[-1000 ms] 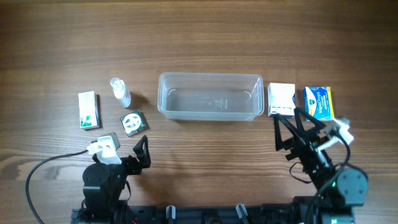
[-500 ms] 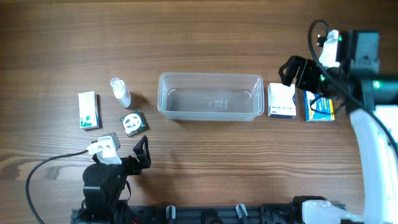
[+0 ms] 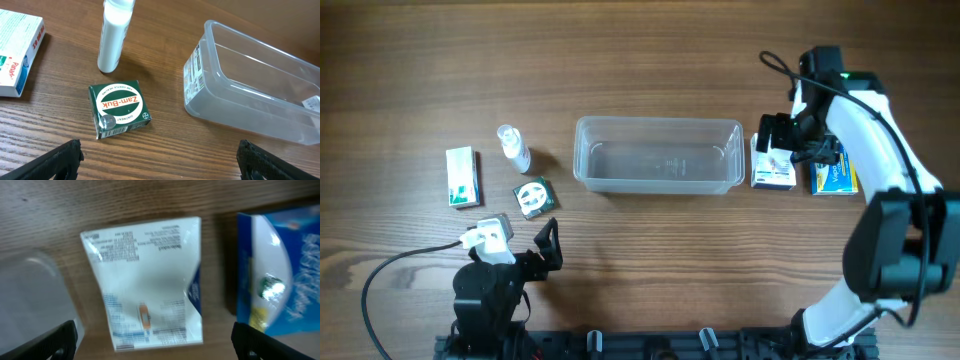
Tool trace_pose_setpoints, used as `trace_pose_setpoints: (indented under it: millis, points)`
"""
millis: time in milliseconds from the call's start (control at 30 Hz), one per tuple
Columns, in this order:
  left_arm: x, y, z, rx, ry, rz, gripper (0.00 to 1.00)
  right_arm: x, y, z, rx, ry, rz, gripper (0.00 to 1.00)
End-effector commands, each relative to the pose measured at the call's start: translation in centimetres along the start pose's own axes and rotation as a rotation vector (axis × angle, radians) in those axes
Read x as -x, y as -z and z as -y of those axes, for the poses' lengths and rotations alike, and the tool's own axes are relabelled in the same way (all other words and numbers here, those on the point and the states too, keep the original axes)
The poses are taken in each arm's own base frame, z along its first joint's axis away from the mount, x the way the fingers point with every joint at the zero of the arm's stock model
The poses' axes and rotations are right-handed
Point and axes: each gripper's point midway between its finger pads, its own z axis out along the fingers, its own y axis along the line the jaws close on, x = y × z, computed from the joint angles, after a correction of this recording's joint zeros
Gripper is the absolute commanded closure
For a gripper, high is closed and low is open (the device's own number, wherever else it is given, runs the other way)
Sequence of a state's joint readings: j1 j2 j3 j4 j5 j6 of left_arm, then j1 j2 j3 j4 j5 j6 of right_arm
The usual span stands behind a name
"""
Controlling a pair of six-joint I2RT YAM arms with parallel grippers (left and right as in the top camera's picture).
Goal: Pack container
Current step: 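Reach right gripper to the white Beiersdorf box and grasp it, then carry the white box left and lower it into the container's right end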
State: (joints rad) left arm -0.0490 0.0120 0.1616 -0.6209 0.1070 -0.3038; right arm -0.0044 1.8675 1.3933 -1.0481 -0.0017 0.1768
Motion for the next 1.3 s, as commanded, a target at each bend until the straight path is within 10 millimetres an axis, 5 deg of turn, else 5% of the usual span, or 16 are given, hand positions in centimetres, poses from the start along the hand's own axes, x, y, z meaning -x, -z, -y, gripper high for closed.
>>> trace_pose_setpoints:
  millis: [0,133,300,400,533,600,767,900,967,1067,1267]
  points:
    - [0.1,0.0,0.1,-0.011,-0.002,0.007,0.00,-0.6,-2.9,-0.6,0.022,0.031,-0.070,0.01]
    - [0.1,0.0,0.1,-0.012,-0.003,0.007,0.00,-0.4,-4.6,-1.0,0.040,0.049,-0.083,0.01]
    - [0.1,0.0,0.1,-0.011,-0.002,0.007,0.00,-1.4,-7.1,-0.7,0.034,0.043,-0.094,0.25]
    - [0.1,0.0,0.1,-0.012,-0.003,0.007,0.00,-1.2,-6.4,-0.1,-0.001,0.014,-0.072,0.34]
    - [0.1,0.0,0.1,-0.011,-0.002,0.007,0.00,0.2,-1.7,-0.3,0.009,0.011,0.015,0.38]
    - [0.1,0.0,0.1,-0.011,-0.002,0.007,0.00,0.6,2.3,-0.8,0.038,0.003,0.096,0.38]
    - [0.1,0.0,0.1,-0.011,-0.002,0.007,0.00,-1.7,13.0,-5.5,0.175,0.075,0.348,0.37]
    - [0.1,0.0,0.1,-0.011,-0.002,0.007,0.00,-3.8,16.8,-9.6,0.273,0.096,0.442,0.38]
    - [0.1,0.0,0.1,-0.011,-0.002,0.007,0.00,-4.2,16.5,-11.6,0.302,0.100,0.435,0.38]
    - [0.1,0.0,0.1,-0.011,-0.002,0.007,0.00,-4.3,13.1,-14.4,0.282,0.111,0.384,0.37]
    - [0.1,0.0,0.1,-0.012,-0.003,0.007,0.00,-2.4,5.7,-14.3,0.107,0.061,0.289,0.36]
